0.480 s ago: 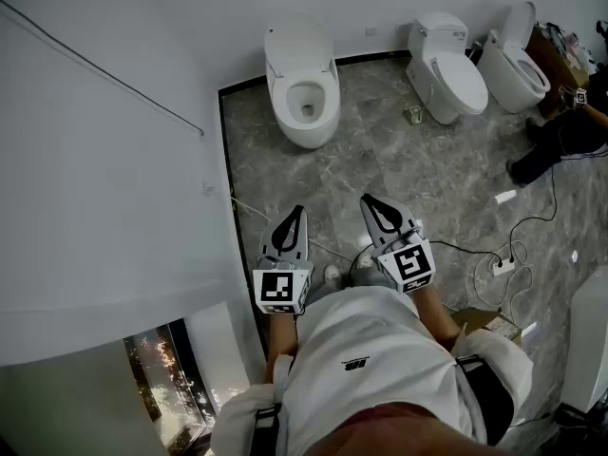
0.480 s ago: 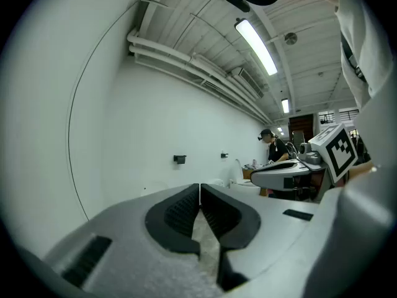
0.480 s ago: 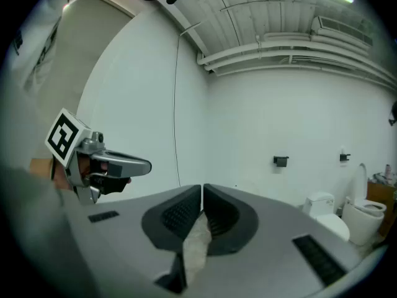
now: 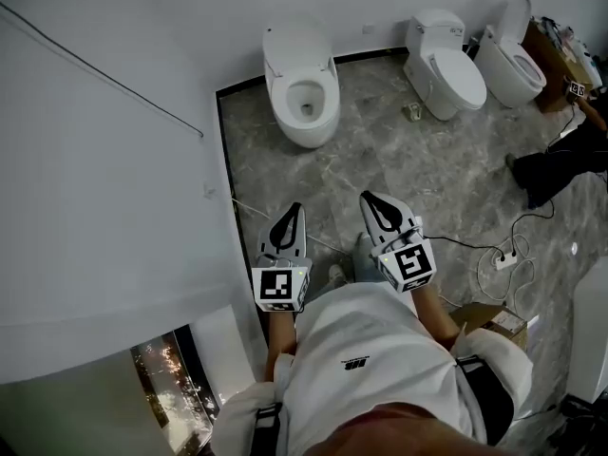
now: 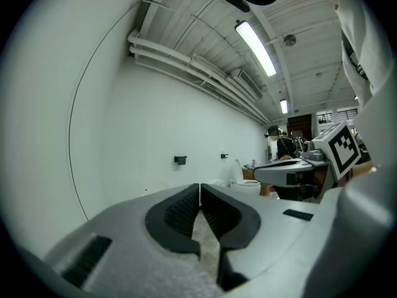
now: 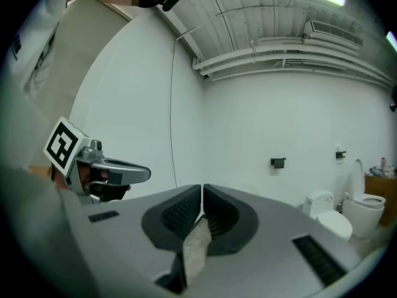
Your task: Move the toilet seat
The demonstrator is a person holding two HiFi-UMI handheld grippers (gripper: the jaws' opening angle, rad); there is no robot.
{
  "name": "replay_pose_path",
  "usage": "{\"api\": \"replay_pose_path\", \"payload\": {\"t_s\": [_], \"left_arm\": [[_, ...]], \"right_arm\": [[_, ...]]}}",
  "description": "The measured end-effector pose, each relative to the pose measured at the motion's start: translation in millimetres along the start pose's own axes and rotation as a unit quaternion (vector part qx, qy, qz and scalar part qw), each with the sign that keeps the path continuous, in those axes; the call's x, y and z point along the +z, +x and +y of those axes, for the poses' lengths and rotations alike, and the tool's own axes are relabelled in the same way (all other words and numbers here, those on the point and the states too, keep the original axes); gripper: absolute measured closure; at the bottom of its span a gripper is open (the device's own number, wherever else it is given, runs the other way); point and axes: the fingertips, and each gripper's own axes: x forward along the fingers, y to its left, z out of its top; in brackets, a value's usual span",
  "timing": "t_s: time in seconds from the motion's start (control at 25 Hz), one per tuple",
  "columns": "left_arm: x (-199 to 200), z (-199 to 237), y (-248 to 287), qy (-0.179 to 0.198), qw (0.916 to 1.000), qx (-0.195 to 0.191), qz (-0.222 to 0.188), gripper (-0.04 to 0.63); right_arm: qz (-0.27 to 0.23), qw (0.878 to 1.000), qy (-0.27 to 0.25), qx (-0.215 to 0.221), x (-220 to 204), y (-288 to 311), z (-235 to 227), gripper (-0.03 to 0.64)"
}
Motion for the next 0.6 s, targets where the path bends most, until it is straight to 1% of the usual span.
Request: {"api": "replay_pose_path", "payload": {"t_s": [0.16, 0.24, 0.36, 0.52, 0.6], "left_arm": [[-1, 8, 9, 0.002, 1.0, -0.001, 0.001, 0.561], [-3, 12, 15, -0.005, 1.0, 0.003, 0.003, 0.561], [-5, 16, 26, -0.015, 0.9999, 0.004, -0.006, 0.561], [-1, 25, 44, 0.005, 1.0, 0.006, 0.004, 0.561], [-3, 30, 55, 0.003, 0.9999, 0.008, 0.008, 0.561]], "right_arm": [[0.006, 1.0, -0.009, -0.004, -2, 11, -5, 0.58], [0.01, 1.0, -0.017, -0.001, 0, 18, -6, 0.58], [0.014, 1.0, -0.026, 0.001, -1, 26, -11, 0.58], [0.018, 0.999, -0.027, 0.005, -2, 43, -22, 0.58], [0.019, 0.999, -0.025, 0.009, -3, 54, -29, 0.58]]}}
